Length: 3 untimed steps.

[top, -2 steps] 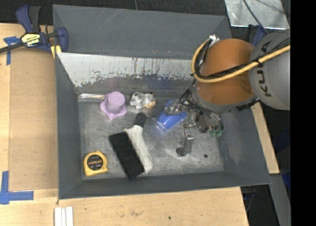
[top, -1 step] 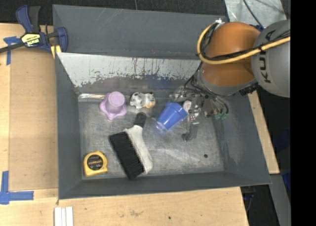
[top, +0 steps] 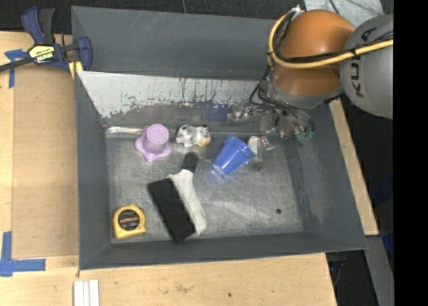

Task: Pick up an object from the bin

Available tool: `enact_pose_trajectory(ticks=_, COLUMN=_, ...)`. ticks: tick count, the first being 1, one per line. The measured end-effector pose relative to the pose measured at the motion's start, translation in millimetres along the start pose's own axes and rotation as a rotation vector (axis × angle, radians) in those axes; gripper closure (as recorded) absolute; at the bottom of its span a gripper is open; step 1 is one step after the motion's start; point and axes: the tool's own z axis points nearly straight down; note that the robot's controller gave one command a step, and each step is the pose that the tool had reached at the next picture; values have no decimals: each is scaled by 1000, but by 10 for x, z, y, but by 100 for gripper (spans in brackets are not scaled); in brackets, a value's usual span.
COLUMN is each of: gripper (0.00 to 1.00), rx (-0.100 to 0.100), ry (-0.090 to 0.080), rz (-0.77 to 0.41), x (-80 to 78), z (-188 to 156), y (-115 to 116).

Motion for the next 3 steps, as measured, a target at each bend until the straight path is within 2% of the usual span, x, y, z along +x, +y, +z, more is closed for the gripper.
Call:
enact_pose_trajectory(ticks=1, gripper=0, rx=0, ry=-2, rz=-17, x=-99, z=830, y=56)
enact_pose_trajectory(ticks=2, gripper=100, rx=-2, ry=3, rz=-16, x=-77, z=805, y=54)
enact_pose_trajectory(ticks=3, gripper=100, rx=-2, ry=3, rz=-16, x=-77, z=805, y=54)
